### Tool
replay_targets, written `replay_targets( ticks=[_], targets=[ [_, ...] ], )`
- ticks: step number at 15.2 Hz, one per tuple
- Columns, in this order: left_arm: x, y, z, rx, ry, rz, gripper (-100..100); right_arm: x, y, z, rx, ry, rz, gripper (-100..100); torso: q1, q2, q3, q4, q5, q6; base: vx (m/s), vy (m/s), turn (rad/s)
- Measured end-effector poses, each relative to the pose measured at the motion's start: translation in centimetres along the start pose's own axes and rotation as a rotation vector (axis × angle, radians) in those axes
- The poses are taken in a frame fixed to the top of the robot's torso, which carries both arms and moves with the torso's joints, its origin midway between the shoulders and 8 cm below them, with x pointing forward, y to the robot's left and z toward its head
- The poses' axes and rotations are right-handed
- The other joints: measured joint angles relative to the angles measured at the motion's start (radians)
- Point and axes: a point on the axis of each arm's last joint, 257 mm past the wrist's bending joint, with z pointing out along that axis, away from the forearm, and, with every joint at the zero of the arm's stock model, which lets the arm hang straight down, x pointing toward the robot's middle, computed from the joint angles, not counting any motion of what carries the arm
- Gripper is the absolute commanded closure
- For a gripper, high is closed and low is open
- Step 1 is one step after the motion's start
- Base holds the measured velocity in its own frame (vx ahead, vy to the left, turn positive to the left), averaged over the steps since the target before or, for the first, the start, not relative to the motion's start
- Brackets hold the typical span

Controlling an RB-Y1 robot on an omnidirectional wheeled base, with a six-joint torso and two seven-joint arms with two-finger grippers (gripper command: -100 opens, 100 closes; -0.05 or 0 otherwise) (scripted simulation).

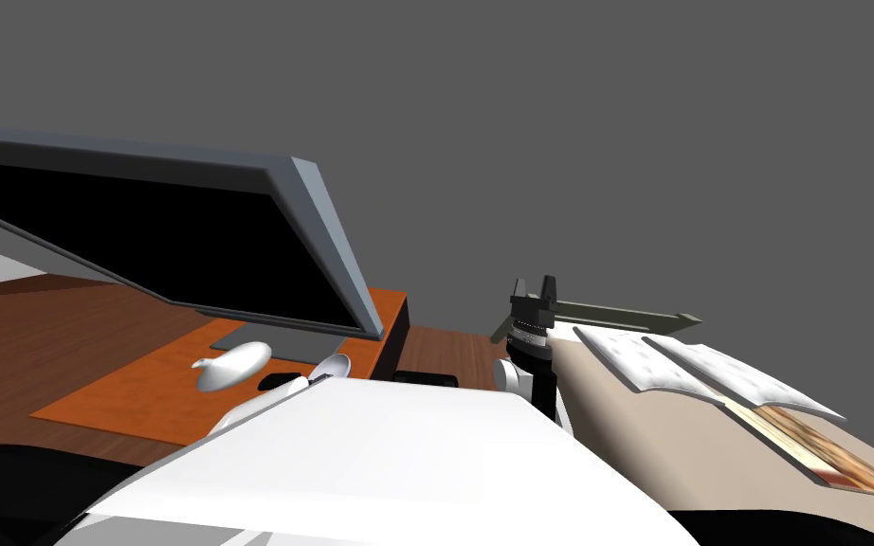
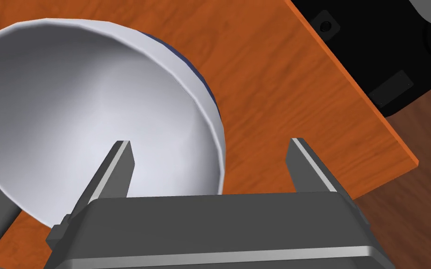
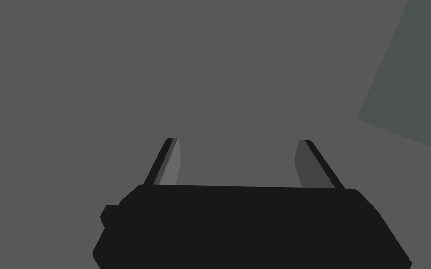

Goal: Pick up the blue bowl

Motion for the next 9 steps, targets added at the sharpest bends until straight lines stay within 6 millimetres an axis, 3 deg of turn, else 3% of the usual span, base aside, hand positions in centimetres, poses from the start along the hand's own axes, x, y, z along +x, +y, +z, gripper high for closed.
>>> replay_targets(
  ticks=[3,4,9],
  targets=[
    [0.25,0.18,1.08,0.003,0.001,0.001,-100,0.00,0.00,0.00,0.000,0.000,0.000,0,0.000,0.001,0.001,0.000,0.000,0.000,-0.007,0.012,0.001],
    [0.27,0.17,1.17,0.004,0.001,0.001,100,0.00,0.00,0.00,0.000,0.000,0.000,0,0.000,0.001,0.001,0.000,0.000,0.000,0.000,0.000,0.000],
    [0.26,0.26,1.18,0.002,0.001,0.001,100,0.00,0.00,0.00,0.000,0.000,0.000,0,-0.001,0.000,0.001,0.001,0.000,0.000,0.000,-0.001,-0.001]
  ],
)
